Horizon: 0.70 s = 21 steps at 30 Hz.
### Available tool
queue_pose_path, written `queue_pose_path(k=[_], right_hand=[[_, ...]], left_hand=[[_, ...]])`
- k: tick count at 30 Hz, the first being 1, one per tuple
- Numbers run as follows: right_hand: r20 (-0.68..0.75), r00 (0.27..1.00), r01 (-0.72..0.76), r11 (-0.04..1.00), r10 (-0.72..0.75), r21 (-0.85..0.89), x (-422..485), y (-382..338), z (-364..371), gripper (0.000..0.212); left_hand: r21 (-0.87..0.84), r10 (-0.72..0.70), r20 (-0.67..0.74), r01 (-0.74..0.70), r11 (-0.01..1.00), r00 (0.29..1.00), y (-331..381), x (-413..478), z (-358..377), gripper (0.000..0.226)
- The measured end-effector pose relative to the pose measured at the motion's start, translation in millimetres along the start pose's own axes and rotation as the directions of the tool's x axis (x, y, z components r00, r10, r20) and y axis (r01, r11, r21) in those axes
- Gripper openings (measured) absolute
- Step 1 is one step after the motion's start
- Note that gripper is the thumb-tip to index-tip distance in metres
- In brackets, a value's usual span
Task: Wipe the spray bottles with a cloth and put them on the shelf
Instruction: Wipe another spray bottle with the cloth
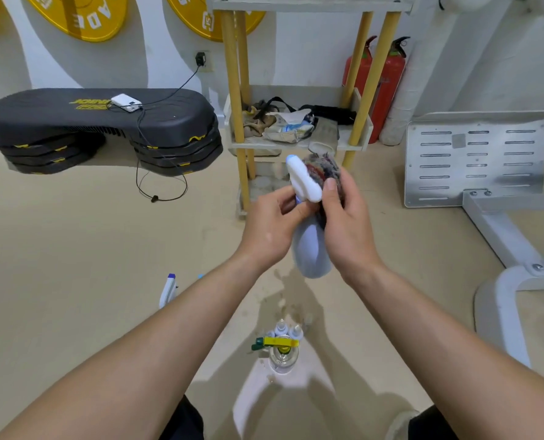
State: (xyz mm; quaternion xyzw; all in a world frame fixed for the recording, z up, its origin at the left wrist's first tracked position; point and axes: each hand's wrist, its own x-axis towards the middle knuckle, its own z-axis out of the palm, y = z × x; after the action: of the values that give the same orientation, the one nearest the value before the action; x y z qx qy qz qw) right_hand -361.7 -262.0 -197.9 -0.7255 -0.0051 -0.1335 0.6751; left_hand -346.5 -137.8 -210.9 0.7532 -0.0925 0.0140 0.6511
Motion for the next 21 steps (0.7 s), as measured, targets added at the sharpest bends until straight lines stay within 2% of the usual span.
queue_pose_path(k=[3, 5, 8, 11, 16, 21], right_hand=[[0.009, 0.997, 0.076, 0.995, -0.075, -0.067, -7.4, 0.3, 6.2, 0.039], [0.032, 0.993, 0.114, 0.977, -0.11, -0.178, -10.8, 3.0, 5.4, 0.036], [0.09, 0.989, 0.144, 0.926, -0.119, -0.349, -17.6, 8.8, 4.2, 0.036], [0.157, 0.982, 0.166, 0.892, -0.108, -0.421, -22.7, 13.4, 2.0, 0.038], [0.158, 0.981, 0.161, 0.921, -0.111, -0.354, -29.8, 15.4, 3.7, 0.037], [0.165, 0.981, 0.148, 0.938, -0.1, -0.314, -19.3, 13.6, 9.0, 0.048]], left_hand=[[-0.133, 0.007, -0.041, -0.012, 0.991, 0.999, 5.6, 3.5, -0.5, 0.018], [-0.205, -0.044, -0.109, 0.021, 0.979, 0.993, 6.5, 6.8, -6.6, 0.022], [-0.243, -0.114, -0.18, 0.068, 0.968, 0.977, 6.9, 11.4, -17.3, 0.029], [-0.285, -0.171, -0.25, 0.096, 0.954, 0.953, 6.1, 17.0, -29.8, 0.028], [-0.325, -0.214, -0.258, 0.124, 0.938, 0.942, 4.4, 18.3, -36.4, 0.029], [-0.344, -0.215, -0.229, 0.128, 0.93, 0.949, 7.1, 8.6, -16.2, 0.021]])
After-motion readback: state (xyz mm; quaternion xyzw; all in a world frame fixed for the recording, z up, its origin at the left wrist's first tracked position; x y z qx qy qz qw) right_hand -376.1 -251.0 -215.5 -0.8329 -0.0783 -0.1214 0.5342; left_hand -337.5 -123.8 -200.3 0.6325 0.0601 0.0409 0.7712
